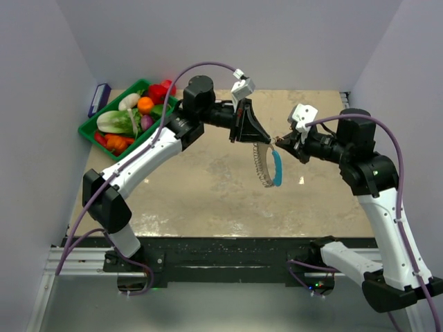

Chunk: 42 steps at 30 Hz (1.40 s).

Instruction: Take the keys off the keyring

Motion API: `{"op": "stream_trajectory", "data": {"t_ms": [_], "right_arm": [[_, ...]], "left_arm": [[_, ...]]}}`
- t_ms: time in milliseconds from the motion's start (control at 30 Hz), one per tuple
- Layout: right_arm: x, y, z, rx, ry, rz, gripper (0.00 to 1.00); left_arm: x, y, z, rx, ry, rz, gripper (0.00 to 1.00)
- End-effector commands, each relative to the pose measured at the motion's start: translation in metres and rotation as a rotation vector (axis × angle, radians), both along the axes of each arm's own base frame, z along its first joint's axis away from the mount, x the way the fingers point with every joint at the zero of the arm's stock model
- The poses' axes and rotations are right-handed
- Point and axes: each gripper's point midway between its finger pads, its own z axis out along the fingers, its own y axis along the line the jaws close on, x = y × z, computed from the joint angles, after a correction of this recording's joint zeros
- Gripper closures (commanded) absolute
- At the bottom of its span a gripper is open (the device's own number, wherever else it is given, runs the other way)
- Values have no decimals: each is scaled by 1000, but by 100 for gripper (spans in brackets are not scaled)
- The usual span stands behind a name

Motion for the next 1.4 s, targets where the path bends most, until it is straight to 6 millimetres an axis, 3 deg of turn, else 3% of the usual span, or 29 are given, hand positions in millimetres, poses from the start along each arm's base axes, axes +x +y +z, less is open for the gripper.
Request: {"op": "stream_trajectory", "data": {"t_ms": [0,367,800,1000,1367], "right_arm": [[6,-7,35,23,-128,-45,100],[7,2,46,107,-151,-28,100],[5,5,40,111,-137,-9,100],[-1,5,35,104,-129,7,100],[-5,5,32,100,-121,15,100]], "left_arm": [[-7,2,6,-10,-23,-22,94],[-9,4,4,-6,-18,-27,85],[-10,6,14,-17,-40,-22,83],[-3,8,26,-37,-71,7,83],[11,9,24,-19,-58,56,82]]}}
